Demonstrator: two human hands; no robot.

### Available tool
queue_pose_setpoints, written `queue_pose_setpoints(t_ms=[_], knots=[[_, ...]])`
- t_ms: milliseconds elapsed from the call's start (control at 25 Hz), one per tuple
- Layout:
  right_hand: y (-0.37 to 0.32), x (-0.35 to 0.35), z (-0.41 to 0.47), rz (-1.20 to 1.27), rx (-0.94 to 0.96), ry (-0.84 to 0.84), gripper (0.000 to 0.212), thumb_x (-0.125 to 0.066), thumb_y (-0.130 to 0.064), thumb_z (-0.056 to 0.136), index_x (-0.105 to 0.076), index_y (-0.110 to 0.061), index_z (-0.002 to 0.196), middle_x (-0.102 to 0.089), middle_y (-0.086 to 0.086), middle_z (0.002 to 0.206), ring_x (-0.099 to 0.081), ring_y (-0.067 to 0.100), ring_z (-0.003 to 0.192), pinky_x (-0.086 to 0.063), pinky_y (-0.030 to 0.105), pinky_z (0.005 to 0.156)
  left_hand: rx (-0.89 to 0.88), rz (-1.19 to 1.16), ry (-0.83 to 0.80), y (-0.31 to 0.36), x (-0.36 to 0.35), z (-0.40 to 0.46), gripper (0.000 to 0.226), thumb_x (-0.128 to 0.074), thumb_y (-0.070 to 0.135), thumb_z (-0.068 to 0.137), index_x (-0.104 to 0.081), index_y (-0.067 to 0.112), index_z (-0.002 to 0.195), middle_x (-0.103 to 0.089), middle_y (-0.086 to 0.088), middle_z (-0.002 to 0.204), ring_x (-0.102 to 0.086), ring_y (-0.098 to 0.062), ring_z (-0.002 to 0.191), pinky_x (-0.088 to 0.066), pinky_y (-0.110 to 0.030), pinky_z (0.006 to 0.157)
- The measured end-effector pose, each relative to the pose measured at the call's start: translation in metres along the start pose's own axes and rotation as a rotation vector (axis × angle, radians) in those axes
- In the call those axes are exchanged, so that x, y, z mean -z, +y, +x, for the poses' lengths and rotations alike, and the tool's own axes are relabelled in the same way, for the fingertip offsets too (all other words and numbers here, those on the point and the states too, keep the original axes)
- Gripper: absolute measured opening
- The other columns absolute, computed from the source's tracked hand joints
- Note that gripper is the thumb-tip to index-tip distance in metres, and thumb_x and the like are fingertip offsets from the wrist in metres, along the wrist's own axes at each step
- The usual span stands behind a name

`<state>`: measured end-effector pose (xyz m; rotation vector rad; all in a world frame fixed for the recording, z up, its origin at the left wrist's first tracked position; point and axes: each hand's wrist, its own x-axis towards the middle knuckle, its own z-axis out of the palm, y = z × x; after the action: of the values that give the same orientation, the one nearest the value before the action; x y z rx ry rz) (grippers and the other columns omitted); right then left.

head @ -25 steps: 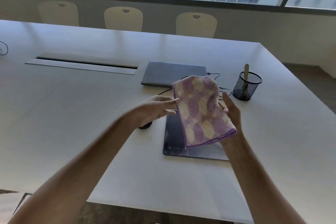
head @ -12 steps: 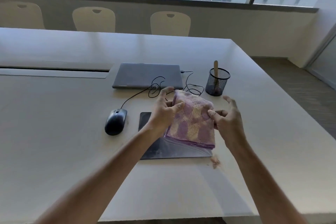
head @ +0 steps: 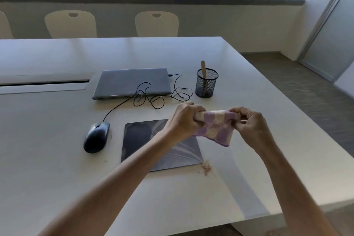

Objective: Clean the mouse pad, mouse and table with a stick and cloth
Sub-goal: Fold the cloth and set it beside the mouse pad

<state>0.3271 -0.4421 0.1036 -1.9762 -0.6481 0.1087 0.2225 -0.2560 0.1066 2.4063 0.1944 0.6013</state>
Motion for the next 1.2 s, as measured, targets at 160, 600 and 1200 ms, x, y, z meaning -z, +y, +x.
queue_pose_setpoints(t_ms=[160,600,1200], knots=[[0.023,0.021,0.011,0.143,-0.086,-0.007,0.030,-0.064,0.000,0.087,-0.070,-0.030,0.088,-0.067,-0.002,0.097,-0.065,0.014,0.083,-0.050,0.023,0.079,0.131,-0.081,-0.062,0.010,-0.021,0.020,0.025,-0.083,0.025,0.066,-0.073,0.020,0.089,-0.051,0.008,0.083,-0.046,-0.002,0.073,-0.032,-0.017,0.062],[0.072,0.007,0.036,-0.076,-0.432,0.047,0.041,-0.066,-0.036,0.086,-0.060,-0.017,0.122,-0.070,0.007,0.098,-0.067,0.029,0.098,-0.053,0.046,0.093,0.452,-0.186,-0.190,-0.003,-0.058,0.034,0.056,-0.076,0.040,0.076,-0.059,0.012,0.122,-0.067,-0.004,0.109,-0.062,-0.017,0.098,-0.047,-0.024,0.080],[-0.041,-0.091,0.011,-0.591,0.172,-0.115,0.028,-0.066,-0.034,0.088,-0.070,-0.014,0.106,-0.075,0.008,0.096,-0.067,0.030,0.096,-0.048,0.032,0.079,0.591,0.373,0.009,-0.069,0.053,-0.034,0.030,-0.062,0.030,0.084,-0.064,0.012,0.107,-0.067,-0.009,0.100,-0.062,-0.029,0.092,-0.045,-0.030,0.068]])
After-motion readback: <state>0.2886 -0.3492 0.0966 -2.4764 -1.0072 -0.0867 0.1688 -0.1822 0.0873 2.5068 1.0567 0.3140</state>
